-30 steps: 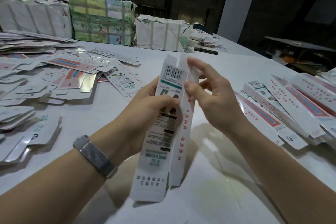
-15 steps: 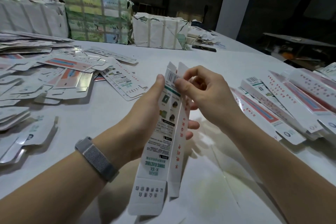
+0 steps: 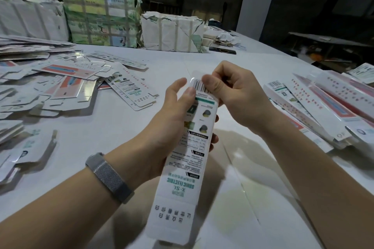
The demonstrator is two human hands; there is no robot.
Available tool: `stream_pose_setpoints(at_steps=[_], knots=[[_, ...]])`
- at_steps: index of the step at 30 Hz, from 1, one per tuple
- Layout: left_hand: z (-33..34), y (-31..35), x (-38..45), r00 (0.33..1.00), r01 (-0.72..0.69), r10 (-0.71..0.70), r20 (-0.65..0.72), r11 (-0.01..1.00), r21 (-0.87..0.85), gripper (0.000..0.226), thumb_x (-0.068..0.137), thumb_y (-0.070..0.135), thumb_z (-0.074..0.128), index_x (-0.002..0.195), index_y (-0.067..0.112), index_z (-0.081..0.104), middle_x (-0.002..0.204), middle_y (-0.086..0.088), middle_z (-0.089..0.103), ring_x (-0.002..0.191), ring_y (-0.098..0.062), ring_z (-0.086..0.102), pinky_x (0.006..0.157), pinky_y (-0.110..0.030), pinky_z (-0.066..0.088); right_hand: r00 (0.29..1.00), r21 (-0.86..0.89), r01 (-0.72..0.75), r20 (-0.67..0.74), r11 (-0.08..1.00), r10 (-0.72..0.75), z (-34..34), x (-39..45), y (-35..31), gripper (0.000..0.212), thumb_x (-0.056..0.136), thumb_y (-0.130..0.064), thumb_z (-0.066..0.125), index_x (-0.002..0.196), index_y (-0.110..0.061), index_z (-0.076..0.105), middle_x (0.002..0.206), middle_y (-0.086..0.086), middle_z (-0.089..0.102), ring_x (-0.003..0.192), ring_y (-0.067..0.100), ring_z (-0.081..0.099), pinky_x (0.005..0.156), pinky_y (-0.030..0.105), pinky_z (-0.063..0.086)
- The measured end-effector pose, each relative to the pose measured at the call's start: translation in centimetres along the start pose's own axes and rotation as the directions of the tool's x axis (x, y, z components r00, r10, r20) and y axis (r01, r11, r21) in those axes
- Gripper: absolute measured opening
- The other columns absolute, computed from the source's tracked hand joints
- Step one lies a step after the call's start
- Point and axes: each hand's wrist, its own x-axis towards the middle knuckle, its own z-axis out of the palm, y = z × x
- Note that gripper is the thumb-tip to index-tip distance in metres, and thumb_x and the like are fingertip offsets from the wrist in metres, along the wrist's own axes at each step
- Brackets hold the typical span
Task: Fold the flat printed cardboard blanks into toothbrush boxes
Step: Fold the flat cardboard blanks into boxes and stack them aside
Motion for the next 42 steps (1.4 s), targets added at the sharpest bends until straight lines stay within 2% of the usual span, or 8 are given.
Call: stream_pose_setpoints(at_steps=[3,6,12,17,24,29,36,42], knots=[[0.2,-0.1,-0.2,1.000,-0.025,0.026,0.009,0.996,-0.089,0.039,0.101,0.045,0.045,0.133,0.064,0.033,0.082,-0.010,0.073,0.065,-0.030,0.070,0.056,-0.037,0.058,0.996,0.045,0.050,-0.076,0.998,-0.047,0.6,-0.1,0.1,0.026,0.096,-0.021,0.061,0.078,-0.008,0.048,0.070,0.020,0.057,0.067,0.032,0.062,0.059,0.048,0.051],[0.4,-0.4,-0.3,0.999,-0.050,0.052,0.011,0.987,-0.156,0.043,0.101,0.040,0.048,0.134,0.064,0.034,0.077,-0.001,0.073,0.065,-0.026,0.069,0.059,-0.038,0.059,0.988,0.112,0.061,-0.149,0.992,-0.044,1.3,-0.3,0.3,0.020,0.095,-0.019,0.063,0.083,-0.010,0.050,0.073,0.011,0.056,0.069,0.029,0.064,0.060,0.049,0.052],[-0.2,-0.5,0.1,0.985,-0.168,0.157,-0.076,0.970,-0.177,0.038,0.102,0.035,0.049,0.132,0.056,0.042,0.095,-0.016,0.072,0.071,-0.025,0.069,0.062,-0.039,0.059,0.995,0.455,-0.033,-0.073,0.890,0.075,2.3,-0.6,0.3,0.029,0.088,-0.032,0.064,0.114,-0.022,0.054,0.092,0.007,0.063,0.087,0.022,0.071,0.076,0.034,0.058],[-0.4,-0.8,0.3,0.980,-0.193,0.182,-0.084,0.970,-0.148,0.026,0.105,0.033,0.042,0.126,0.047,0.043,0.102,-0.024,0.067,0.073,-0.028,0.070,0.063,-0.042,0.059,0.993,0.425,-0.099,-0.018,0.900,0.118,3.0,-0.9,0.1,0.032,0.088,-0.036,0.060,0.113,-0.018,0.064,0.101,0.010,0.071,0.086,0.023,0.067,0.079,0.053,0.053],[-0.9,-0.5,0.4,0.985,-0.175,0.171,-0.039,0.974,-0.147,0.021,0.106,0.028,0.040,0.126,0.034,0.040,0.088,-0.013,0.066,0.072,-0.031,0.065,0.065,-0.051,0.060,0.994,0.462,-0.092,-0.011,0.882,0.110,3.5,-1.3,0.0,0.018,0.095,-0.031,0.055,0.096,-0.024,0.071,0.086,0.003,0.072,0.073,0.024,0.062,0.072,0.060,0.042],[-0.8,-0.2,0.0,0.985,-0.172,0.171,-0.018,0.980,-0.101,0.021,0.107,0.028,0.037,0.126,0.033,0.039,0.082,-0.009,0.067,0.064,-0.028,0.066,0.056,-0.040,0.058,0.993,0.502,-0.101,0.003,0.859,0.115,3.3,-1.2,0.0,0.015,0.094,-0.024,0.052,0.096,-0.020,0.066,0.090,0.005,0.069,0.081,0.025,0.062,0.078,0.063,0.044],[-0.5,-0.1,0.0,0.984,-0.176,0.175,-0.015,0.983,-0.057,0.039,0.106,0.032,0.038,0.134,0.057,0.028,0.080,-0.001,0.073,0.068,-0.027,0.069,0.055,-0.039,0.059,0.994,0.600,-0.075,-0.024,0.797,0.111,2.7,-0.9,-0.1,0.025,0.088,-0.013,0.055,0.111,-0.023,0.054,0.088,-0.005,0.066,0.092,0.023,0.063,0.085,0.045,0.044],[-0.5,-0.2,-0.1,0.987,-0.159,0.160,0.004,0.986,-0.058,0.039,0.105,0.035,0.039,0.135,0.058,0.028,0.077,-0.005,0.071,0.068,-0.029,0.067,0.057,-0.039,0.059,0.989,0.558,-0.131,0.021,0.819,0.144,1.9,-0.7,-0.4,0.009,0.089,-0.020,0.056,0.081,-0.016,0.058,0.077,-0.002,0.066,0.079,0.015,0.063,0.073,0.035,0.048]])
